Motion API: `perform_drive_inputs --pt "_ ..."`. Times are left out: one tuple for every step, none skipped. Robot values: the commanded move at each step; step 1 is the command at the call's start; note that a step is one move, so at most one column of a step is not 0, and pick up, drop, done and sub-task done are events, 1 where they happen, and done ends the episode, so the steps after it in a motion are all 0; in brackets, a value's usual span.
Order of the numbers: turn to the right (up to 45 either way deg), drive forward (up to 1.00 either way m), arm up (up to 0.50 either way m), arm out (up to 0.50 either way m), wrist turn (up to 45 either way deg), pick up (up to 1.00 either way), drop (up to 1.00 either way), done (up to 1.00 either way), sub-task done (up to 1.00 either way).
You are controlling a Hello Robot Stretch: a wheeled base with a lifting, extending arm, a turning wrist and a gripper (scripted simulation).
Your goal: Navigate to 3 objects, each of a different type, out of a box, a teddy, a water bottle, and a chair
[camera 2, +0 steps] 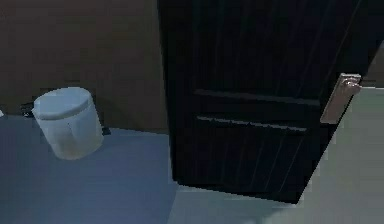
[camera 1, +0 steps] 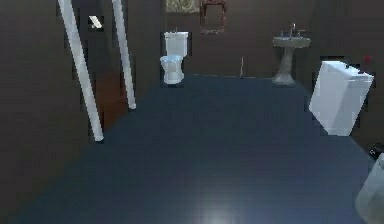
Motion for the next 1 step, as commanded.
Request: perform_drive_inputs --pt "0.0 0.45 0.0 0.0 0.0 0.0 0.0 0.0 0.0"
